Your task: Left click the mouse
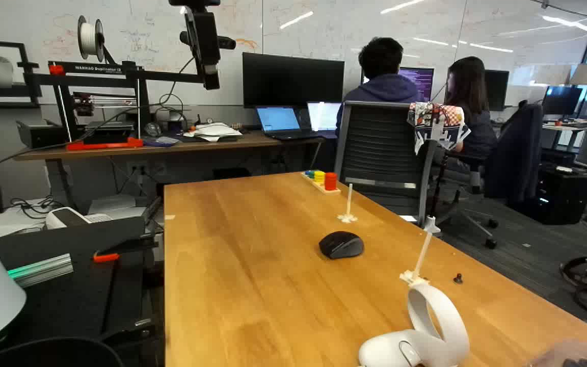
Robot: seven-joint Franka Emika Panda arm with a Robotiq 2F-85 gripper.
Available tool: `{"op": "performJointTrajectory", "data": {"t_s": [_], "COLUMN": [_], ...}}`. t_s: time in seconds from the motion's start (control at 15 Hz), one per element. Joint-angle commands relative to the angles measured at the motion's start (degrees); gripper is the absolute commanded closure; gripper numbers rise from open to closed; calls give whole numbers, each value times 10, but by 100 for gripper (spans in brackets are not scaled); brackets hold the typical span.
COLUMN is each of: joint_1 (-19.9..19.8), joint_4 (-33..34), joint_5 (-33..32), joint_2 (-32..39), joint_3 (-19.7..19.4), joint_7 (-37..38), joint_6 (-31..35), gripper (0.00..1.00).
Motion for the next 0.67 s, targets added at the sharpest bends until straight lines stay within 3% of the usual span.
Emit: {"op": "performJointTrajectory", "data": {"t_s": [0.0, 0.33, 0.6], "joint_1": [-2, -2, -21], "joint_4": [2, 3, 32], "joint_5": [1, 1, -45], "joint_2": [0, -1, 16], "joint_3": [2, 2, 10], "joint_7": [-1, -1, -10], "joint_6": [-2, -2, 27], "gripper": [0, 0, 0]}}
